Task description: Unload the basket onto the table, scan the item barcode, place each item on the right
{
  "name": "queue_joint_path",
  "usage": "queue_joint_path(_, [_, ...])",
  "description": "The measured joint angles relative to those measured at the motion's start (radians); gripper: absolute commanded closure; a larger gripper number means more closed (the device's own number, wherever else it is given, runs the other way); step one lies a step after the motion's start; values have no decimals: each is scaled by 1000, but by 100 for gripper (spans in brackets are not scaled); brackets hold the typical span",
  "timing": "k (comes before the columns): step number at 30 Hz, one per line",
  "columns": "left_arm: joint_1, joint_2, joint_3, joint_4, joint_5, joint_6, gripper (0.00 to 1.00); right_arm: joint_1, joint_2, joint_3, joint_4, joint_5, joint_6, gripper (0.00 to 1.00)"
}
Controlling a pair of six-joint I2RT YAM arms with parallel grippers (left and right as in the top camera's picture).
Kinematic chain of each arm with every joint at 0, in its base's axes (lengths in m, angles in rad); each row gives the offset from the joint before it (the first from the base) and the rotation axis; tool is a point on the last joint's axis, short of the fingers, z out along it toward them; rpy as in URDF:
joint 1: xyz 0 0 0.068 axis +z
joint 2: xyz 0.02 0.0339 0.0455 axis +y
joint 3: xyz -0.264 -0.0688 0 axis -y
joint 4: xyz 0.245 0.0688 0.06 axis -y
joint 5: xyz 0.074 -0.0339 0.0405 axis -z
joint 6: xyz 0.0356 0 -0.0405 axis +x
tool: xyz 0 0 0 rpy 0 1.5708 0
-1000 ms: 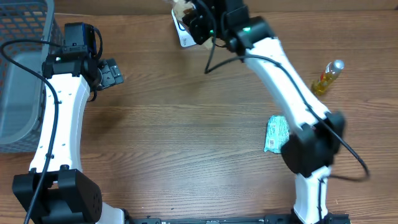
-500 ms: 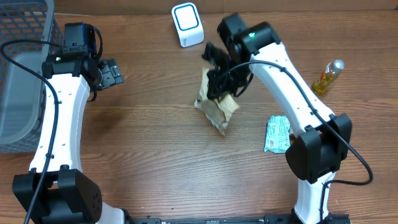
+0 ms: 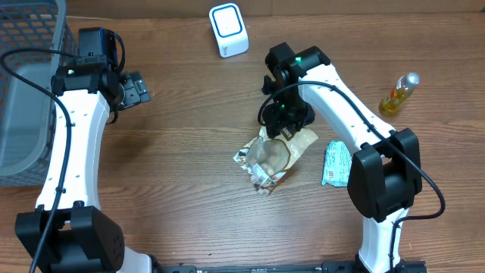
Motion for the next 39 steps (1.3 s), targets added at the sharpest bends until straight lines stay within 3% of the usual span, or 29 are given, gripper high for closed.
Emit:
queue_joint_path(4, [0, 0, 0, 0, 0, 0, 1, -1, 0, -1, 55, 119, 70, 0])
queue_joint_path(14, [0, 0, 0, 0, 0, 0, 0, -6, 0, -1, 161, 250, 266, 0])
queue_joint_path(39, [0, 0, 0, 0, 0, 0, 0, -6, 0, -1, 218, 250, 314, 0])
